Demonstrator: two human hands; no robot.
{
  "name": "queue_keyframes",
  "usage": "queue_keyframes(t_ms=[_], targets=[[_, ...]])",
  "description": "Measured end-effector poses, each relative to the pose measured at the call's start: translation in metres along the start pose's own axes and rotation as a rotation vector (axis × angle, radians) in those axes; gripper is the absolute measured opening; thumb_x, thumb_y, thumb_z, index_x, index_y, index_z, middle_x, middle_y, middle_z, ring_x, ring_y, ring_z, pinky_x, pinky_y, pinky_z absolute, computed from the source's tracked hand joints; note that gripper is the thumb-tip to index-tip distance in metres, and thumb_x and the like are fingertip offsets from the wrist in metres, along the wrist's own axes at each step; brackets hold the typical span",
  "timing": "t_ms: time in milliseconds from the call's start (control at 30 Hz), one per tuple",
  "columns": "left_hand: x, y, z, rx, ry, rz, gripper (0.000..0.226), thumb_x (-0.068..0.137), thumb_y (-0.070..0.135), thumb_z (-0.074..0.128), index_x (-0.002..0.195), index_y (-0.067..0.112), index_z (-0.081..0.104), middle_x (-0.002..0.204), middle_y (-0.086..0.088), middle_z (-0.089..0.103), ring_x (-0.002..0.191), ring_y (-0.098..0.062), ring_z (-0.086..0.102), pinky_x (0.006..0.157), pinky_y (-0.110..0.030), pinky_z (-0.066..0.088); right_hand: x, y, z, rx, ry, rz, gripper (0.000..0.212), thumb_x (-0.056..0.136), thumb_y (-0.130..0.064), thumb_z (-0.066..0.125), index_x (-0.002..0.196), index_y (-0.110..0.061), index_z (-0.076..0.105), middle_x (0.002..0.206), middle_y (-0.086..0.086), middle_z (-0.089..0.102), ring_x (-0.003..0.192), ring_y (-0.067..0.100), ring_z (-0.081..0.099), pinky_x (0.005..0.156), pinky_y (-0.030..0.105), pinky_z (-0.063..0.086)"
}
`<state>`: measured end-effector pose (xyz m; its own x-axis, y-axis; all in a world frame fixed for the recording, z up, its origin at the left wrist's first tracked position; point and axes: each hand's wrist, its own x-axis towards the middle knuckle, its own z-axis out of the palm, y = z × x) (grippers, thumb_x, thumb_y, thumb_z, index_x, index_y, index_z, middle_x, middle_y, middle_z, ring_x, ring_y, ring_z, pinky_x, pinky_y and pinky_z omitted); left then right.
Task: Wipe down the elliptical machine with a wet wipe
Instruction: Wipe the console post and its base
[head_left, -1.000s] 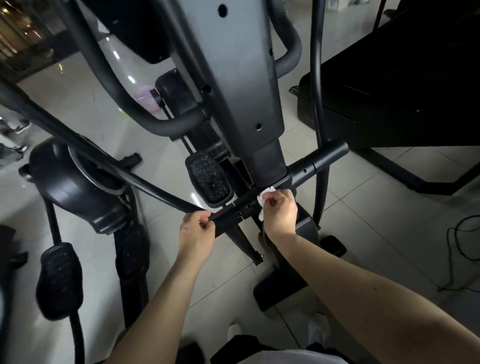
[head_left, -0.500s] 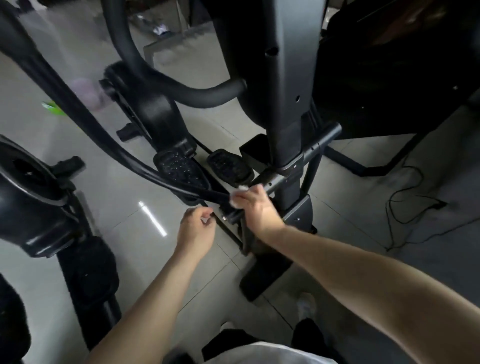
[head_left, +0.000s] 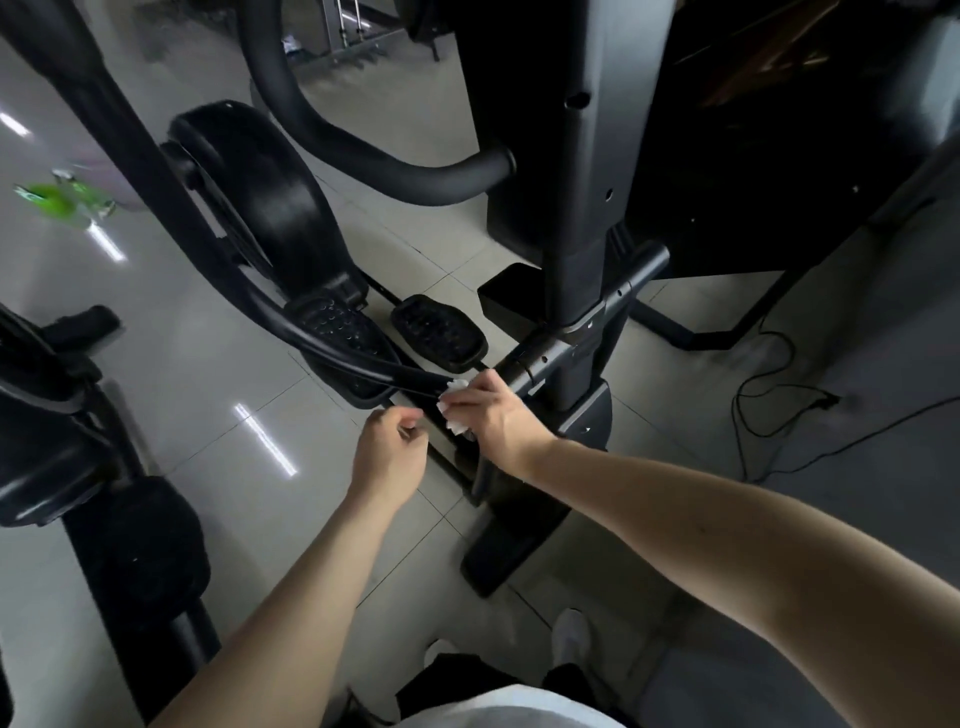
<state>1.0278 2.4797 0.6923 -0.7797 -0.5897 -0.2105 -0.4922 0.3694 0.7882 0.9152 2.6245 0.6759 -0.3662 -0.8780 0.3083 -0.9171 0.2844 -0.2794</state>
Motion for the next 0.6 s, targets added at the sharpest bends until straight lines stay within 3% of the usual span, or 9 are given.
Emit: queue_keyframes(t_ms=[100,200,233,333,400,467,533,600], targets=[[-0.003,0.000,0.002,-0.020,-0.006,-0.001,0.026,0.096,0.012,0.058,0.120,0.017,0.067,0.116,0.002,0.063,0.087,-0.002,0.058,0.068,-0.007,0.037,-0.004,0.041,-0.006,0.000,0.111,0.311,0.033,0.077,0.016,0.066,0.099,-0.005,0.078,0.112,0.013,0.071,0.103,0.026,0.052,0.101,0.032,0.042],[-0.007,0.004,0.005,-0.016,-0.015,0.007,0.026,0.098,0.014,0.057,0.122,0.019,0.066,0.114,0.005,0.062,0.088,0.003,0.058,0.065,-0.005,0.038,-0.008,0.070,-0.015,-0.053,0.186,0.503,0.043,0.074,0.020,0.069,0.106,-0.007,0.078,0.117,0.006,0.072,0.098,0.034,0.056,0.101,0.006,0.023],[-0.007,0.005,0.007,-0.011,-0.014,0.012,0.027,0.098,0.014,0.057,0.123,0.019,0.066,0.114,0.005,0.062,0.088,0.003,0.058,0.065,-0.005,0.038,-0.006,0.067,-0.018,-0.045,0.200,0.533,0.043,0.074,0.021,0.065,0.104,-0.007,0.078,0.116,0.005,0.072,0.096,0.035,0.056,0.098,0.005,0.022],[-0.005,0.013,0.014,-0.008,0.006,0.020,0.028,0.097,0.014,0.057,0.124,0.016,0.065,0.113,0.003,0.062,0.087,-0.003,0.059,0.070,-0.011,0.040,-0.011,0.031,-0.006,-0.016,0.280,0.439,0.042,0.070,0.019,0.061,0.101,-0.003,0.077,0.110,0.007,0.072,0.092,0.035,0.055,0.092,0.015,0.026],[-0.003,0.018,0.019,0.003,0.016,0.025,0.029,0.096,0.014,0.058,0.125,0.015,0.065,0.115,0.001,0.063,0.090,-0.011,0.060,0.077,-0.021,0.043,-0.022,0.000,0.013,0.102,0.293,0.363,0.049,0.073,0.022,0.068,0.114,-0.003,0.075,0.122,0.001,0.065,0.101,0.026,0.050,0.097,0.017,0.036],[-0.003,0.022,0.023,0.013,0.010,0.026,0.029,0.096,0.012,0.058,0.124,0.014,0.065,0.115,-0.001,0.063,0.093,-0.014,0.060,0.078,-0.022,0.044,-0.032,-0.016,0.026,0.203,0.260,0.296,0.049,0.079,0.017,0.073,0.123,-0.006,0.073,0.132,-0.002,0.061,0.106,0.022,0.048,0.101,0.013,0.038],[-0.003,0.025,0.027,0.018,0.007,0.025,0.029,0.095,0.012,0.058,0.123,0.014,0.065,0.115,-0.001,0.063,0.091,-0.011,0.059,0.074,-0.018,0.042,-0.039,-0.015,0.027,0.222,0.258,0.276,0.042,0.081,0.013,0.073,0.116,-0.009,0.075,0.129,0.003,0.066,0.105,0.020,0.047,0.103,0.010,0.035],[-0.001,0.026,0.030,0.027,0.007,0.025,0.030,0.095,0.013,0.059,0.124,0.017,0.065,0.118,-0.001,0.061,0.091,-0.008,0.058,0.075,-0.016,0.041,-0.041,-0.001,0.018,0.260,0.356,0.392,0.029,0.081,0.011,0.071,0.103,-0.007,0.079,0.119,0.002,0.068,0.103,0.017,0.049,0.101,0.014,0.040]])
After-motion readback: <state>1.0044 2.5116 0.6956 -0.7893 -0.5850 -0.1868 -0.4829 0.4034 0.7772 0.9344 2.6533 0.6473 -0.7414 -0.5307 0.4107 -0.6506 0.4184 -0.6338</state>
